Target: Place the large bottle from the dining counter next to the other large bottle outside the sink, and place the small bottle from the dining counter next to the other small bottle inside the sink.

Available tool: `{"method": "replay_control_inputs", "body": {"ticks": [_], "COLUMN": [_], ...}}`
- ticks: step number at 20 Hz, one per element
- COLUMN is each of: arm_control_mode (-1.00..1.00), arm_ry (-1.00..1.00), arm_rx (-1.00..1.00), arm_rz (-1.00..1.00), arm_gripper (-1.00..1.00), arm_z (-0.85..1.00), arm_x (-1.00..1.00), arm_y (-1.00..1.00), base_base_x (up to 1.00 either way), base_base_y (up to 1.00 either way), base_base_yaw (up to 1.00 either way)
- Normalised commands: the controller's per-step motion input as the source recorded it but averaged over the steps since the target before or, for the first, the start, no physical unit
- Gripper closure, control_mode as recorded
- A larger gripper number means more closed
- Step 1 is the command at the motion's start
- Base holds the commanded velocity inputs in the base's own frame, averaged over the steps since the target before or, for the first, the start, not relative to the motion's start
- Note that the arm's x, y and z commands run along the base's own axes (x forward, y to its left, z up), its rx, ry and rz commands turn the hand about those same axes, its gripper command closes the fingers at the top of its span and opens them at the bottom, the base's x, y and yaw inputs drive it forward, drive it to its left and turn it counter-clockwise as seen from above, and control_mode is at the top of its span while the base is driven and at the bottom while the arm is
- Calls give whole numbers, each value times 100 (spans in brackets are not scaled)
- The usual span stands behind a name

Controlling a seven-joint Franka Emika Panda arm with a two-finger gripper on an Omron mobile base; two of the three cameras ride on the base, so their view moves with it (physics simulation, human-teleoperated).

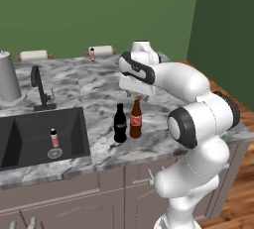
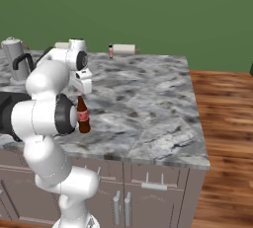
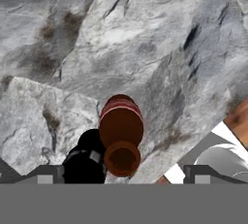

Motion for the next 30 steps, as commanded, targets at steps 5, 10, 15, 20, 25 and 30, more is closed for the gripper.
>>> {"method": "replay_control_inputs", "body": {"ticks": [5,10,15,20,25,30], "arm_control_mode": [-100,-100,-100,-100,-100,-100], "arm_ry": [-2,-3,-6,-7,-17,-14], "arm_rx": [0,0,0,4,7,5], "arm_rz": [7,16,25,22,11,6], "arm_gripper": [-100,-100,-100,-100,-100,-100], "arm_z": [48,4,18,12,0,8], "arm_x": [-69,-69,-55,-31,-31,-52], "arm_y": [-3,-12,-33,-37,-7,-2], "base_base_x": [0,0,0,0,0,0], "base_base_y": [0,0,0,0,0,0], "base_base_yaw": [0,0,0,0,0,0]}}
